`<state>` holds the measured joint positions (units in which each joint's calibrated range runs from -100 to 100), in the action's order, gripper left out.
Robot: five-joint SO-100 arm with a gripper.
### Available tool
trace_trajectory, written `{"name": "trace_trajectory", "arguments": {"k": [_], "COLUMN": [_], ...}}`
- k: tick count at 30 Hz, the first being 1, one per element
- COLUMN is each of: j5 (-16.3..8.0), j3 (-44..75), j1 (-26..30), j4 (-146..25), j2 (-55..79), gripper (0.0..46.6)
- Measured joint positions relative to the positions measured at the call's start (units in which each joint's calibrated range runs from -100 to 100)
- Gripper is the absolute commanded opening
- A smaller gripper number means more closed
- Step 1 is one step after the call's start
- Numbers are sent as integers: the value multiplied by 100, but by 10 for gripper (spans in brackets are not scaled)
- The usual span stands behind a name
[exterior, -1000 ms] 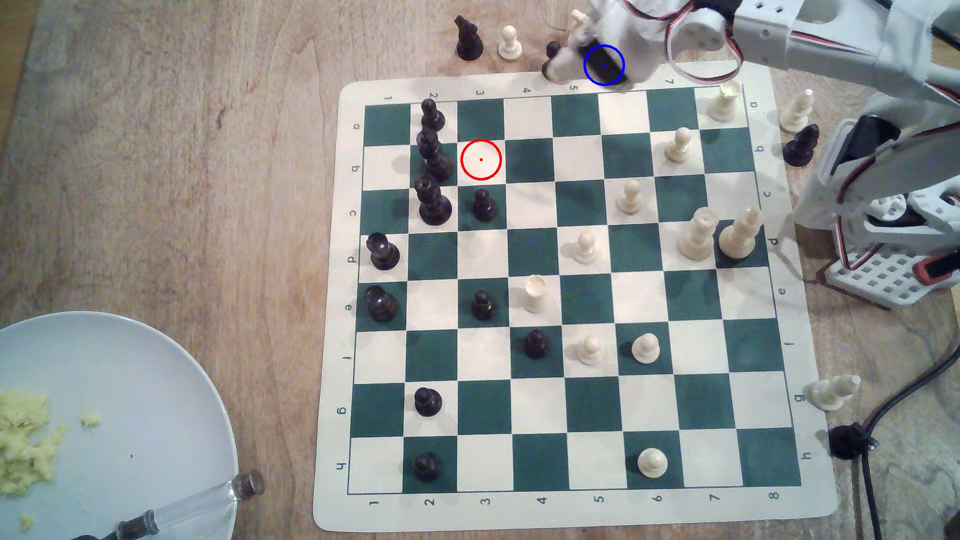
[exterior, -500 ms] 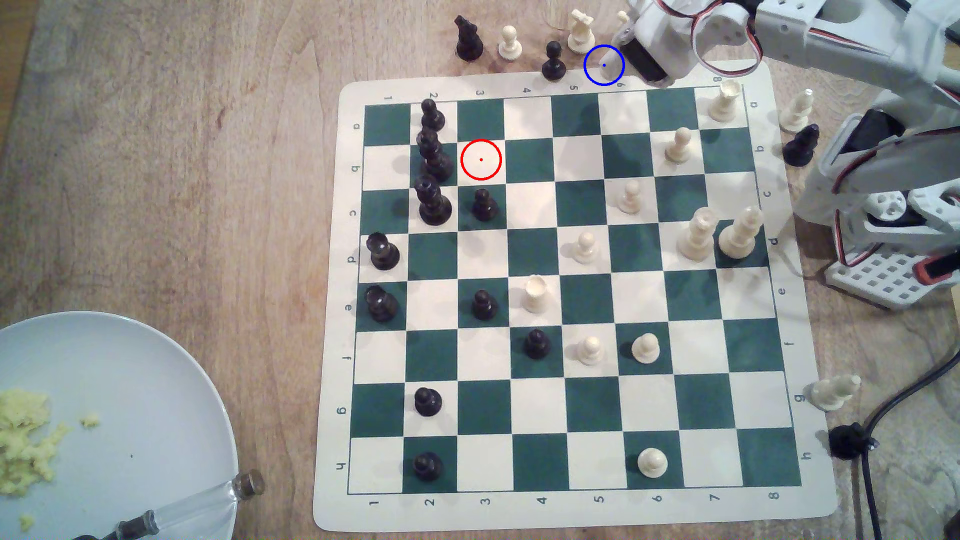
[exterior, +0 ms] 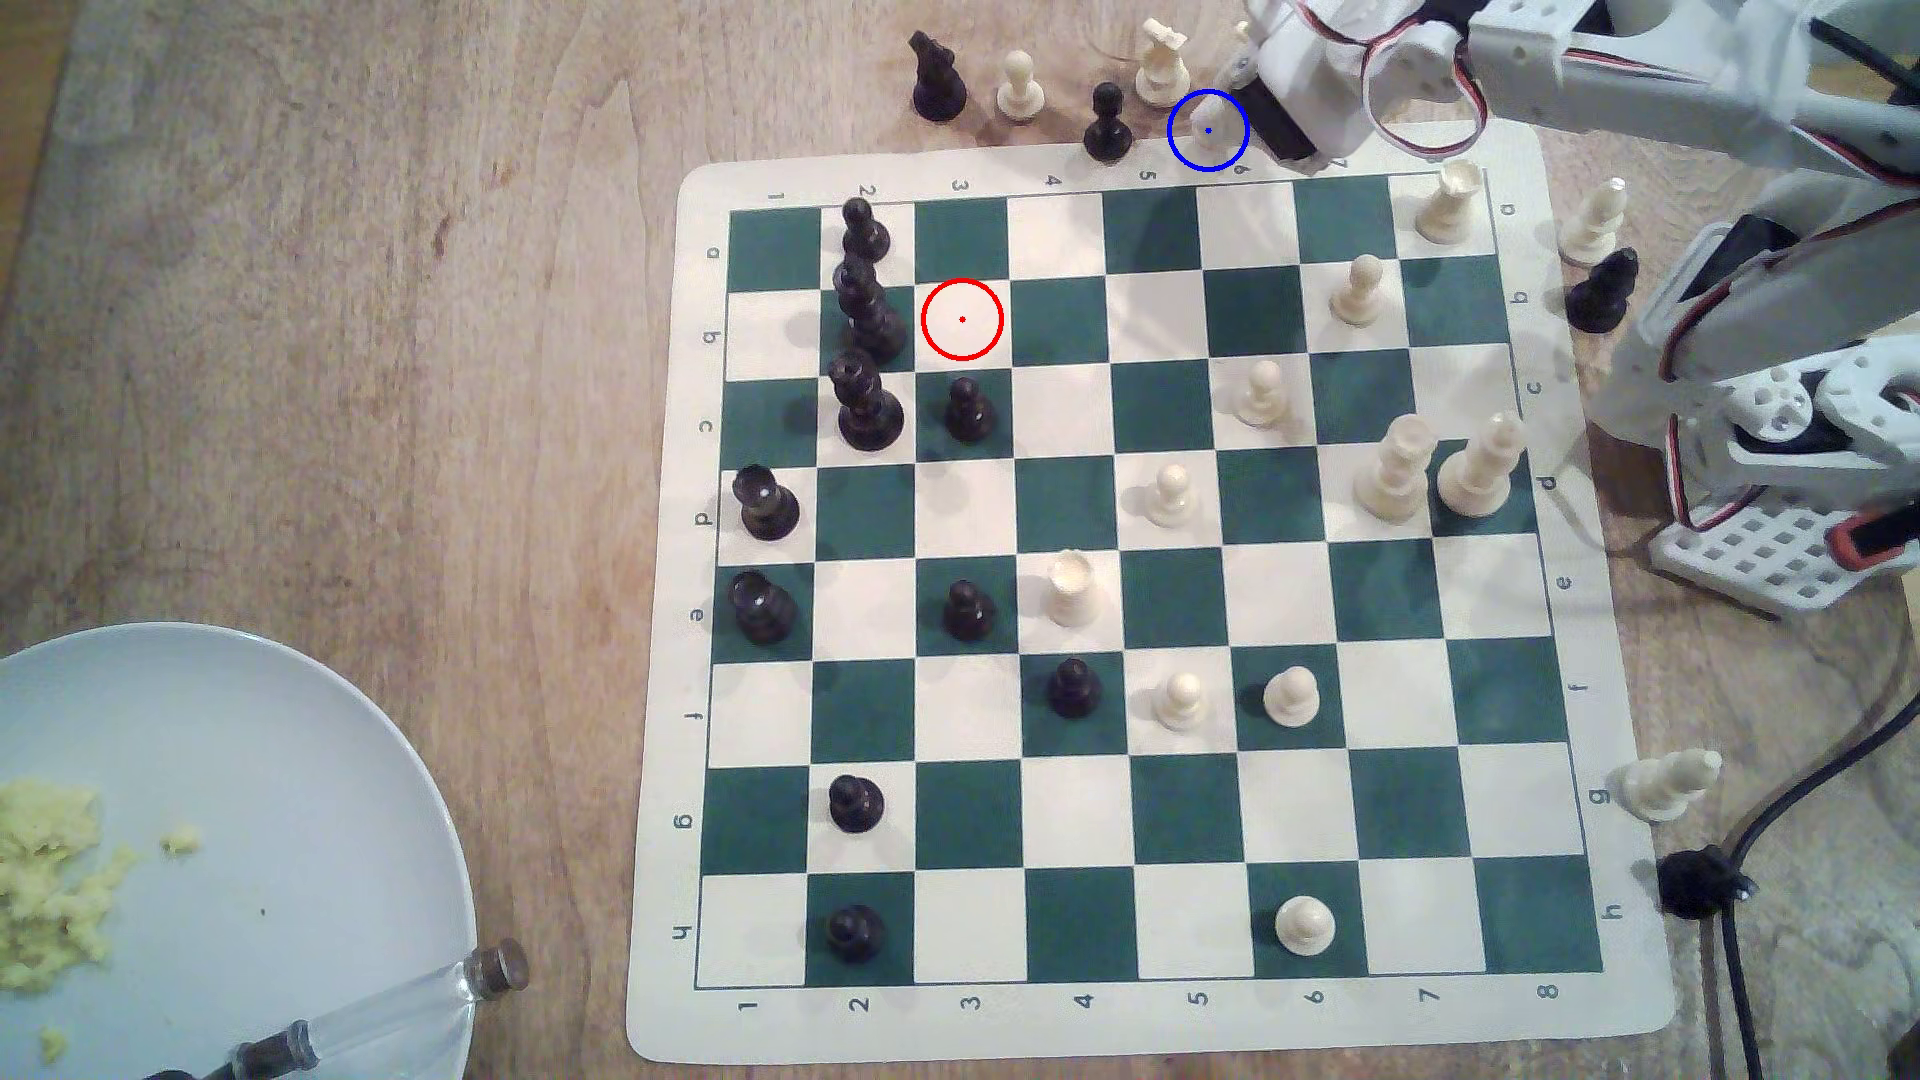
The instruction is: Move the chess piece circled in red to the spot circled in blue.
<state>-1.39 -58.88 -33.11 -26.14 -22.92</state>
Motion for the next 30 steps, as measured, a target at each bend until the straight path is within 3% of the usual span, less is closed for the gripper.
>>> {"name": "trace_trajectory", "arguments": {"k": [24, 30], "j5": [15, 15], "j3": [0, 0], "j1": [-96, -96], "j4": [382, 390], "j2": [503, 503], "gripper": [19, 119]}}
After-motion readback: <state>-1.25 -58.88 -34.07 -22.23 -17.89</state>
